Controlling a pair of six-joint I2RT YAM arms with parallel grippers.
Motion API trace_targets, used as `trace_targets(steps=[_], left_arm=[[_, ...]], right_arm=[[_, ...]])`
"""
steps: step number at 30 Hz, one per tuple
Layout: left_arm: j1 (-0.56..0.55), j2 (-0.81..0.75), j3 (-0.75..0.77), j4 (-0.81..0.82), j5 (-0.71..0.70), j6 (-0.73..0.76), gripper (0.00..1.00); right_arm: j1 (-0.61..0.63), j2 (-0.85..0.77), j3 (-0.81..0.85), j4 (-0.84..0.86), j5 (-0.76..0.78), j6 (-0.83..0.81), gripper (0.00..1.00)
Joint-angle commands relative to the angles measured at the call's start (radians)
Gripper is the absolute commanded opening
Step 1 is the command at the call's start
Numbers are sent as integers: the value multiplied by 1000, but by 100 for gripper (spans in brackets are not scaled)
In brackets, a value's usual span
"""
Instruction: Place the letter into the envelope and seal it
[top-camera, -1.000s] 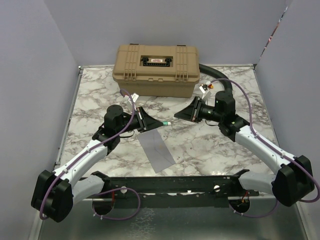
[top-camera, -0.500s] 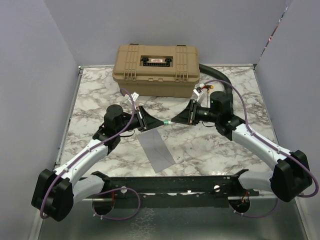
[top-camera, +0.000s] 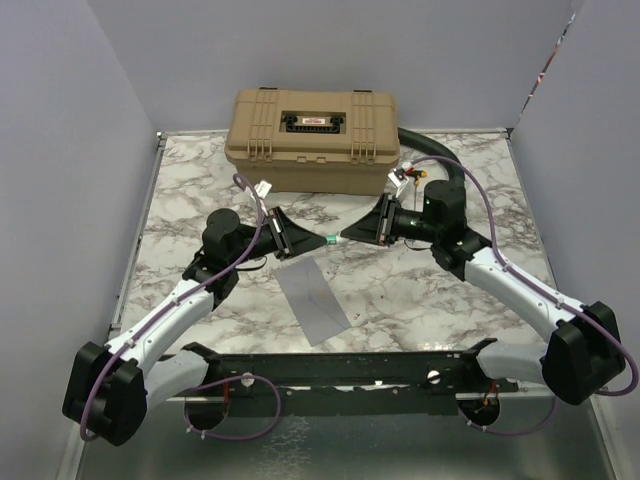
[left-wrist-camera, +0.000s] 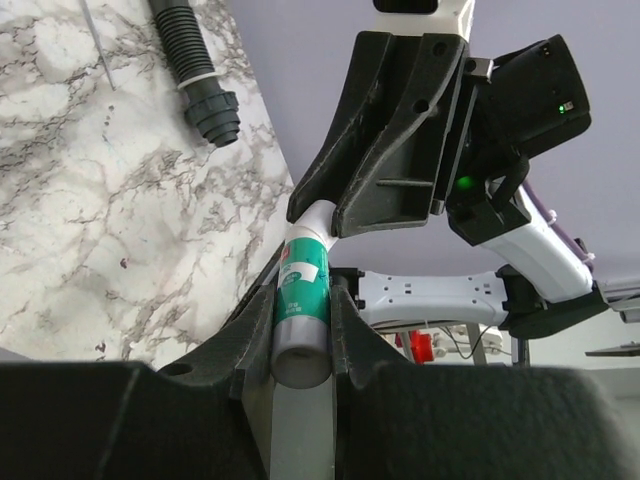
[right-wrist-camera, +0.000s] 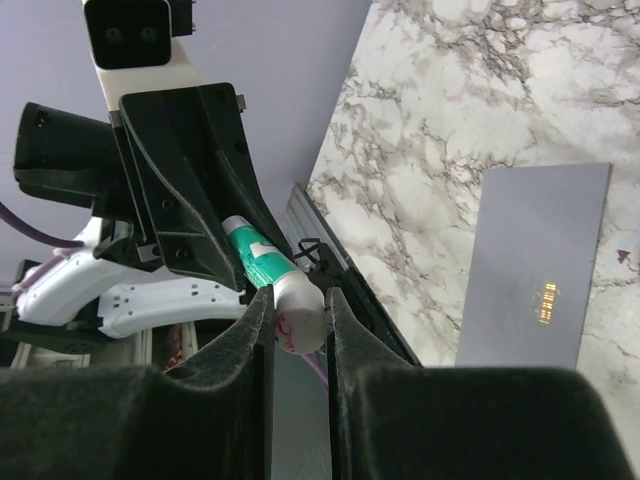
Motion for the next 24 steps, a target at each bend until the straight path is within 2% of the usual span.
trace_targets(steps=[1, 10, 17, 20, 24], left_arm=[[-13, -46, 54, 116, 13, -35, 0], [-12, -70, 48, 220, -19, -61, 0], [-13, -69, 53, 262, -22, -79, 0], [-13, -69, 53, 269, -21, -84, 0], [-15, -71, 46, 279, -23, -85, 0]], right_arm=[[21, -41, -10, 70, -63, 78, 12], [24, -74, 11, 67, -107, 181, 11], [30, -79, 11, 128, -134, 242, 11], [36, -76, 1, 168, -138, 279, 11], [50, -71, -32, 302, -130, 367, 10]])
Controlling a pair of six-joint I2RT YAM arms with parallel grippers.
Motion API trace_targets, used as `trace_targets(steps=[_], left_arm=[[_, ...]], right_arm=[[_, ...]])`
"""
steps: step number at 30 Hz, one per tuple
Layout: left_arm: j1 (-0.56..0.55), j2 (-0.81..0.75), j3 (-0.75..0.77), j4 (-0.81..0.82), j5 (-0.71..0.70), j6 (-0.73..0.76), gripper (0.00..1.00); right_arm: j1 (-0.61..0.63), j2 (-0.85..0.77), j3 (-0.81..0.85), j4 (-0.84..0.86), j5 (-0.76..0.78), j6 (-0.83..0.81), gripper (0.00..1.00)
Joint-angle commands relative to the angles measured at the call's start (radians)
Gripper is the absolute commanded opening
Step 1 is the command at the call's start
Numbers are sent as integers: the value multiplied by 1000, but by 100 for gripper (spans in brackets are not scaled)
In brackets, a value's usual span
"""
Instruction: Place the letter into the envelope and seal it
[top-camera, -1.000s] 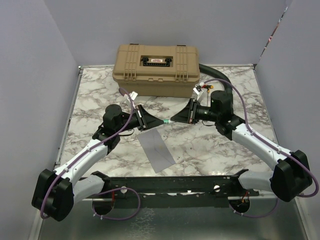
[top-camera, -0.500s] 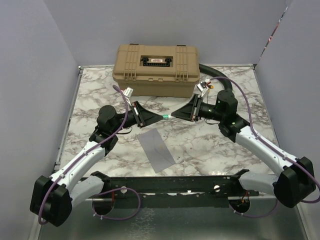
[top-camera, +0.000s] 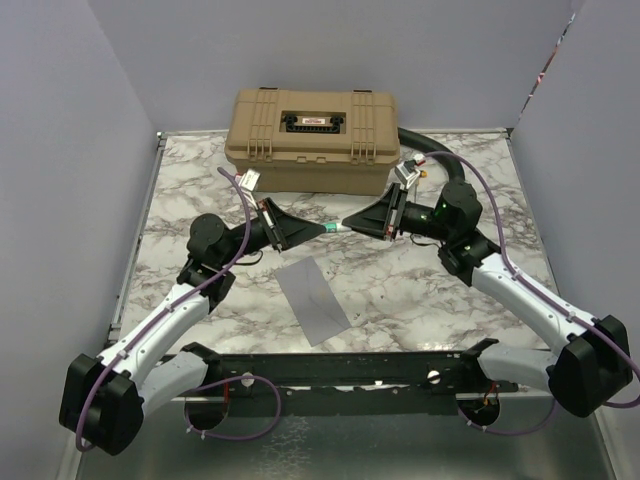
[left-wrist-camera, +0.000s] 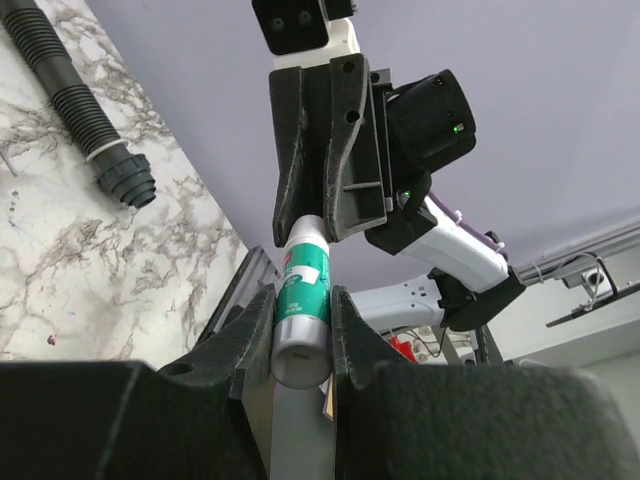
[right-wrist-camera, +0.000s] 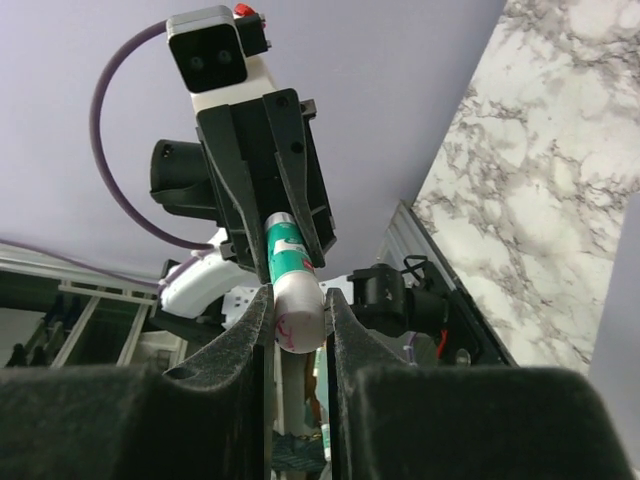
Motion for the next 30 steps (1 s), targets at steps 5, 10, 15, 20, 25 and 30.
trace_targets(steps=[5, 10, 15, 20, 25, 30], left_arm=[[-24, 1, 28, 85, -12, -3, 0], [-26, 26, 27, 86, 18, -2, 0], [-32, 50, 28, 85, 57, 0, 0], [-34, 54, 27, 51, 44, 12, 0], [-36, 34, 38, 0, 25, 42, 0], [-37, -8, -1, -28, -2, 42, 0]], right_arm=[[90, 36, -37, 214, -67, 144, 4], [131, 74, -21, 230, -71, 140, 1], [164, 103, 9, 226, -79, 121, 1], [198, 133, 45, 224, -72, 116, 1], [200, 112, 27, 278, 6, 144, 1], [200, 41, -16, 281, 141, 119, 1]])
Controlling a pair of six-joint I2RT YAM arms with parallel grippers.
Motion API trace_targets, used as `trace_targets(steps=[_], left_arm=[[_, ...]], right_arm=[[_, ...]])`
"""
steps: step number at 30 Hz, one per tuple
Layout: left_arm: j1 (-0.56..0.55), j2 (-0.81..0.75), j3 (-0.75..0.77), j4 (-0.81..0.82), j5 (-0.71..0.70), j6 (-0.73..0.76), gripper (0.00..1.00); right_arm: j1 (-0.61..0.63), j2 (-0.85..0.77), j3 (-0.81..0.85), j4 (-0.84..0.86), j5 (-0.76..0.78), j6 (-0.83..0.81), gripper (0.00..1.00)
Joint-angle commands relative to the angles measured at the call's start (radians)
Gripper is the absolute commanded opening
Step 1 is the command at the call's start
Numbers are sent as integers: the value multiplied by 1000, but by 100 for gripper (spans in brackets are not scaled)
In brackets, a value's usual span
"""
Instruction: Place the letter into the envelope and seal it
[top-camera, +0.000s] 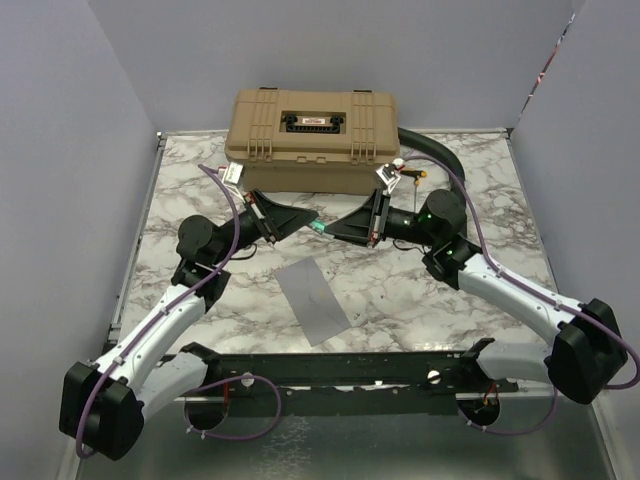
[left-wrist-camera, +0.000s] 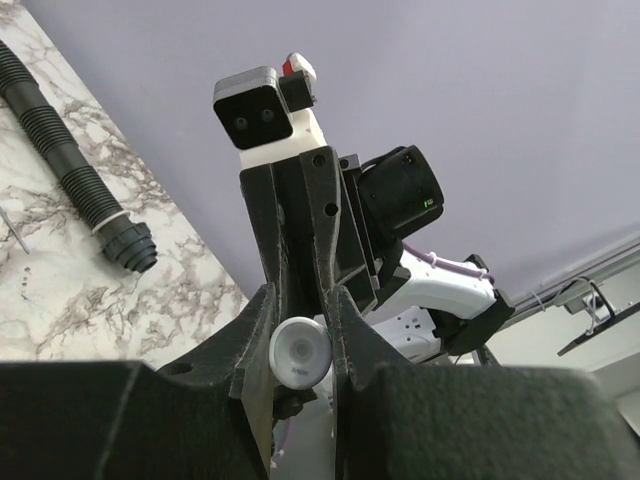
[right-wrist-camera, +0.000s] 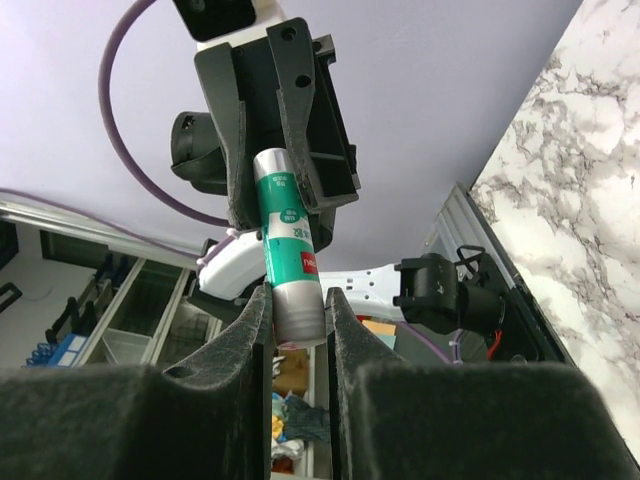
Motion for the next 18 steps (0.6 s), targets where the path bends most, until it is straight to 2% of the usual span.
trace_targets(steps=[1, 4, 9, 14, 18], left_arm=[[-69, -13, -29, -116, 34, 41, 0], [-68, -39, -44, -137, 8, 31, 0], [-68, -75, -31, -226, -116, -17, 0], [-68, -102, -58, -238, -275, -186, 0], [-67, -105, -66, -236, -337, -249, 0]], right_arm=[[74, -57, -15, 51, 144, -24, 1], [73, -108, -49, 43, 236, -41, 1], [74, -128, -61, -17, 264, -67, 2], [74, -148, -99, -10, 267, -80, 34], [74, -161, -117, -9, 277, -89, 59]])
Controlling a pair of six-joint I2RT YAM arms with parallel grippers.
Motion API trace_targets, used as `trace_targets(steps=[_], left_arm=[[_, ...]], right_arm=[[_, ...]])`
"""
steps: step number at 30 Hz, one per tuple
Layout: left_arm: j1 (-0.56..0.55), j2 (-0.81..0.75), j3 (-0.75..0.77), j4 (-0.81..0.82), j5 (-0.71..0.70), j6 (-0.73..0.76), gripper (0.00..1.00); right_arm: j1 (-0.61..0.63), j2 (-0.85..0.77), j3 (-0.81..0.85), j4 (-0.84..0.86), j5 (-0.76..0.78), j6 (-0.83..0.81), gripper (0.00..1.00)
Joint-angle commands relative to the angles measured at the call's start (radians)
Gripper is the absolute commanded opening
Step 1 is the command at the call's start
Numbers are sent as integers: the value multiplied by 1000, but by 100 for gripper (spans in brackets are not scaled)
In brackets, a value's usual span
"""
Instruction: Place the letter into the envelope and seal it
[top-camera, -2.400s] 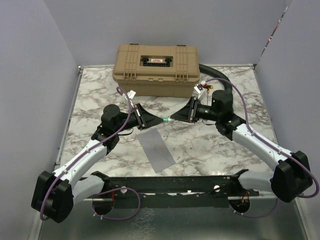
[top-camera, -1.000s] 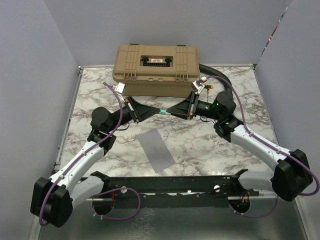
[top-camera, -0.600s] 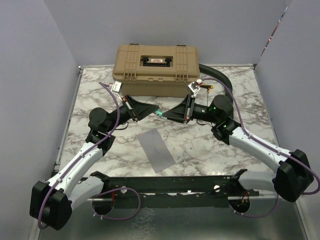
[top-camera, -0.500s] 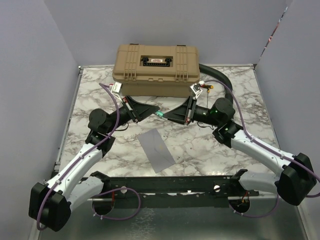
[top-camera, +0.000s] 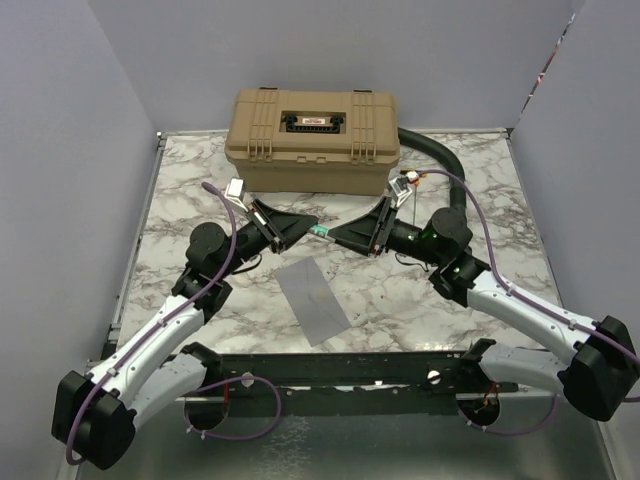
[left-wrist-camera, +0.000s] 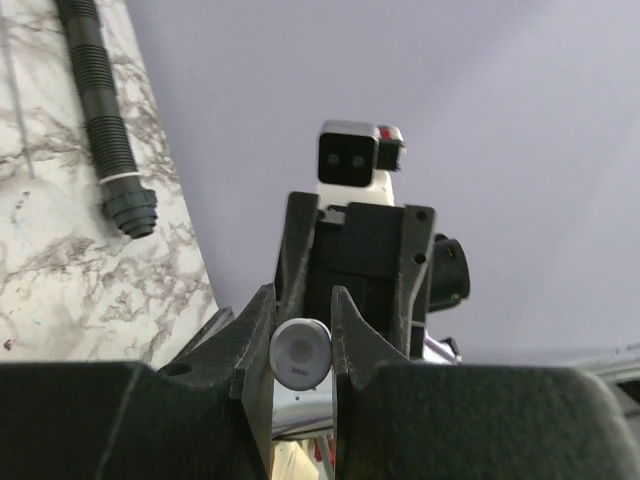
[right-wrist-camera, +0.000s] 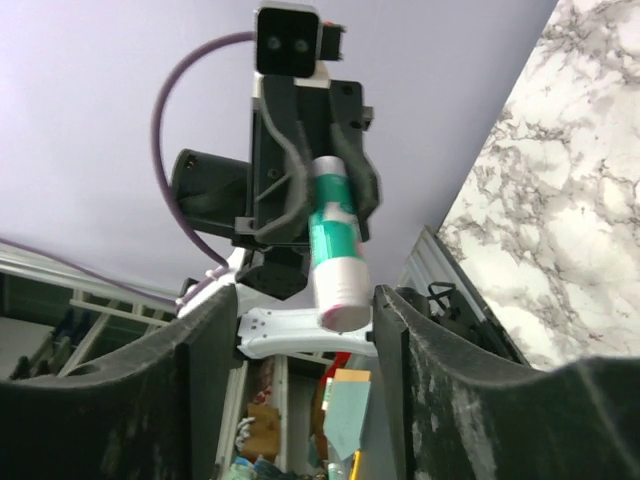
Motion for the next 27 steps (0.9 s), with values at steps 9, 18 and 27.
trace_targets(steps=[9, 18, 27], left_arm=[[-4, 9, -31, -29, -127, -156, 0], [-4, 12, -27, -26, -96, -187, 0], [-5, 18, -34, -25, -85, -186, 0]], right_arm=[[9, -2, -21, 2, 30, -26, 72], [8, 33, -24, 6, 102, -25, 62], [8, 80, -9, 53, 89, -12, 39]])
